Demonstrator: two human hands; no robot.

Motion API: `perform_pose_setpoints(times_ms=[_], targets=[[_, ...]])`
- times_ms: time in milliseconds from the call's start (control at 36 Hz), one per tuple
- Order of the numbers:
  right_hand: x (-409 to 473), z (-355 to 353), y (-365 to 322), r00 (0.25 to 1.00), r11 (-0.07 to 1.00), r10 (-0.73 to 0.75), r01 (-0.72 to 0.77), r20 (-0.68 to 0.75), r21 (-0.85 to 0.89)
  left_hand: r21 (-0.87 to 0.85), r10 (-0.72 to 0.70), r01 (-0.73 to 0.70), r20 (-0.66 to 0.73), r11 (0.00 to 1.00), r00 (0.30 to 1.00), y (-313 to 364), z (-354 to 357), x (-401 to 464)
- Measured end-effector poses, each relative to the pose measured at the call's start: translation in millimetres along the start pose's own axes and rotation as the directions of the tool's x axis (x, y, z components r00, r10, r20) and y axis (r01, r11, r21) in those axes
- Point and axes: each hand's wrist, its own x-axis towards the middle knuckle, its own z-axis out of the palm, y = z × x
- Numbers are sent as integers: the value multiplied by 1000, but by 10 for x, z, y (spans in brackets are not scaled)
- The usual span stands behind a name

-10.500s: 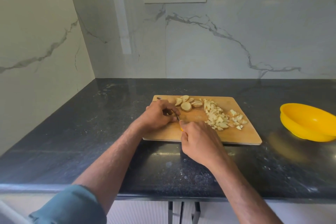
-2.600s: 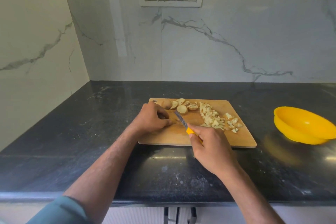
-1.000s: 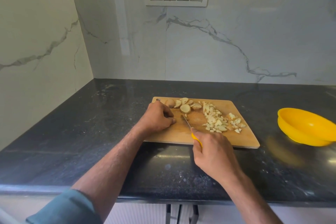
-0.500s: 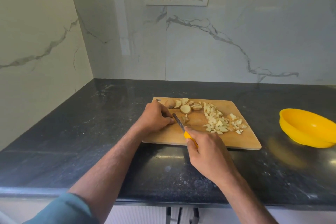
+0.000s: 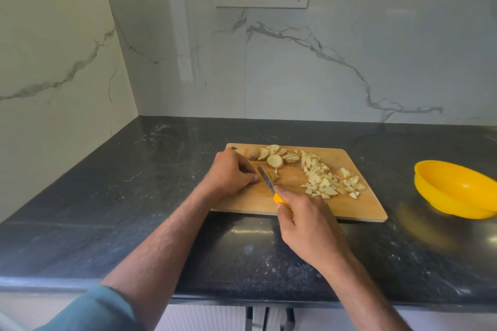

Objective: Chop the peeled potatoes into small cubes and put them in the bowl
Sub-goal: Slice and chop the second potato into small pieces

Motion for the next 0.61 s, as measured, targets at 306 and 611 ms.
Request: perform_pose_setpoints(times_ms=[306, 611], targets=[[32, -25, 3, 998, 998, 61, -61, 19, 9, 12, 21, -21, 34, 1000, 999, -2, -13, 16], [124, 7, -10, 996, 994, 87, -90, 34, 70, 14, 40, -41, 41, 999, 998, -6, -19, 24]])
